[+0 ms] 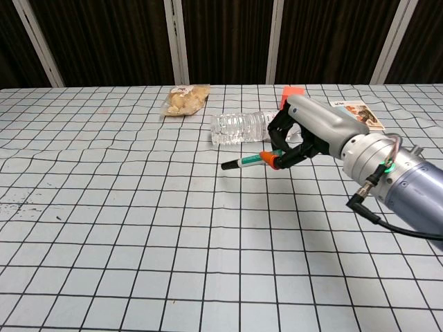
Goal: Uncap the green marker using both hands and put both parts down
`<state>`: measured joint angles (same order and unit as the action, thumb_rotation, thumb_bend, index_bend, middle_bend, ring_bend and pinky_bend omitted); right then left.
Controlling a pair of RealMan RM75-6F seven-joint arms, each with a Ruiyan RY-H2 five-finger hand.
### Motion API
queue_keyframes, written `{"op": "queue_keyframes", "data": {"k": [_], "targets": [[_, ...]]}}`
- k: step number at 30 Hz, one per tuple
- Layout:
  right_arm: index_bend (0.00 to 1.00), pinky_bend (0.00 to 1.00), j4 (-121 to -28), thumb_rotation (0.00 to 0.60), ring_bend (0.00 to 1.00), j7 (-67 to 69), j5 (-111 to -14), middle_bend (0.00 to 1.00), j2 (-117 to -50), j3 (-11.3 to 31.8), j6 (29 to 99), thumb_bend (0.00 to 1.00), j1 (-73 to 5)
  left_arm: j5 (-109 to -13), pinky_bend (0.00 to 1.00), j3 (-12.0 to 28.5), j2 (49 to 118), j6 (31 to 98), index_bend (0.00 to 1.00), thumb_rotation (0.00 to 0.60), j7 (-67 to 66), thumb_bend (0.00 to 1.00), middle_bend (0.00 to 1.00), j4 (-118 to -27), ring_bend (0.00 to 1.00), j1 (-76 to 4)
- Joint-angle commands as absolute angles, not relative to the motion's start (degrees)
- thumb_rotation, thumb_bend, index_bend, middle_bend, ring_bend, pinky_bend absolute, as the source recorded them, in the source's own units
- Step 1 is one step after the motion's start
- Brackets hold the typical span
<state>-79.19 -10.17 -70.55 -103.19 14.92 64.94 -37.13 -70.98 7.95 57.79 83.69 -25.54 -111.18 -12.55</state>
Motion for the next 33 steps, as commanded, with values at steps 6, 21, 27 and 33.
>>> {"op": "queue_keyframes", "data": {"k": [6,21,27,33], "targets": [[0.86,0.15,-84.7,0.600,0.45,-10.8,-71.1,0.70,-97.6,15.5,66.4,0.64,-35.5,-71.8,0.03,8.0,59.3,82.8,0.07,0.600,-26.2,0.21,0.00,-110.6,0.00,-13.7],[0.87,0.15,-103.3,0.600,0.45,-7.3,-73.4,0.70,-78.1,19.7,70.6,0.69,-30.6,-78.5,0.03,7.5,64.5,79.2,0.10,0.600,-21.9,0.21,0.02,-110.4,0.00,-17.4],[0.86,0.15,-111.6,0.600,0.45,-1.6,-75.1,0.70,-69.6,21.3,70.9,0.72,-28.5,-77.7,0.03,9.5,63.3,72.8,0.16,0.600,-6.0,0.23,0.09,-112.7,0.00,-20.1],[0.87,0.15,-117.5,0.600,0.45,5.2,-77.0,0.70,-64.5,21.4,69.0,0.72,-27.7,-80.9,0.06,11.0,59.6,70.2,0.19,0.600,11.1,0.23,0.14,-113.7,0.00,-21.0]]}}
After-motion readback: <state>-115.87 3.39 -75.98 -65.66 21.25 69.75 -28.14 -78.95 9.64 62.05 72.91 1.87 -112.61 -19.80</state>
